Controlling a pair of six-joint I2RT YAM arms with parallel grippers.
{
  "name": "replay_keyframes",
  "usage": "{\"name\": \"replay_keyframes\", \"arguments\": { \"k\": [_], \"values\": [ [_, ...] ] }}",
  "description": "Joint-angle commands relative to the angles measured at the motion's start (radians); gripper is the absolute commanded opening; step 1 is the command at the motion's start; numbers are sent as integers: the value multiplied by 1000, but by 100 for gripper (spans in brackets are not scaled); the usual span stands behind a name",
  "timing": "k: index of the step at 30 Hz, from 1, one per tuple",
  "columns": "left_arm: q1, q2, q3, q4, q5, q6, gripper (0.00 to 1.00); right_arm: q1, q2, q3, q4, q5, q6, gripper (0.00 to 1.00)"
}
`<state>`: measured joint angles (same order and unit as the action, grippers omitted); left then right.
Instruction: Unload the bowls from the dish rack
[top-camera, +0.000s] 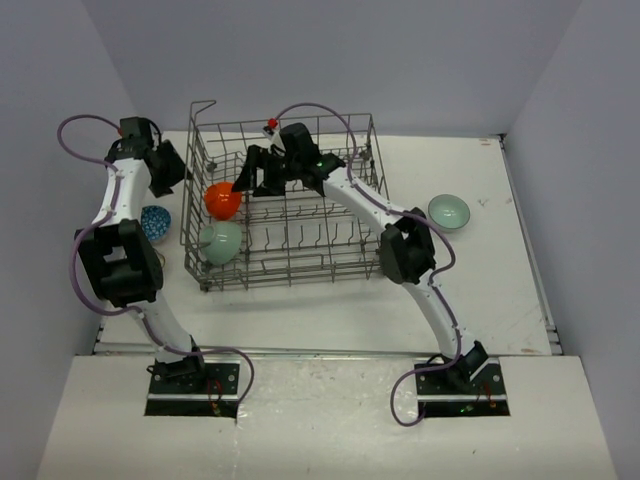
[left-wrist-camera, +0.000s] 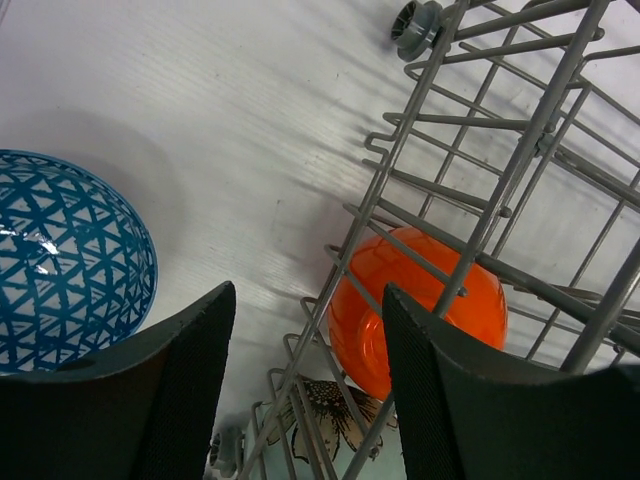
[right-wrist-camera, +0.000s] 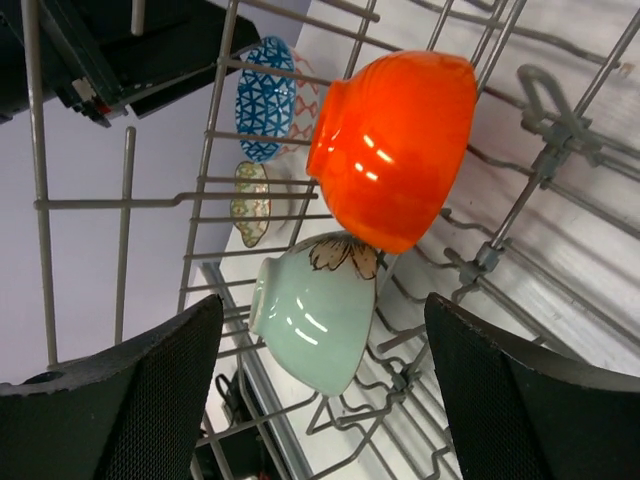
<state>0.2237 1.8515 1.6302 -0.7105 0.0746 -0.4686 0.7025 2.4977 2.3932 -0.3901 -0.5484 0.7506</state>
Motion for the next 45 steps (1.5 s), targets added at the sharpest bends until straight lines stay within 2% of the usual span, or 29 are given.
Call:
{"name": "replay_keyframes", "arguments": {
  "k": [1,11,18,24,27,36,45],
  "values": [
    [2,-26,2,34,91,8,61,-23,36,63,60,-36,21,82],
    [-63,26,28,75,217,2,59,-49,108,73,175,-85,70,81],
    [-144,60,52,89,245,-7,58,-51,161,103,272,-128,145,81],
    [-164,71,68,83,226,-24,58,-52,153,63,304,-150,159,81],
    [-164,69,65,82,222,-30,59,-47,144,22,322,-169,177,75],
    [-162,72,91,60,195,-24,59,-1,55,-98,364,-139,165,74],
    [-158,86,106,48,194,-13,60,-1,-13,-117,266,-67,78,74]
  ]
}}
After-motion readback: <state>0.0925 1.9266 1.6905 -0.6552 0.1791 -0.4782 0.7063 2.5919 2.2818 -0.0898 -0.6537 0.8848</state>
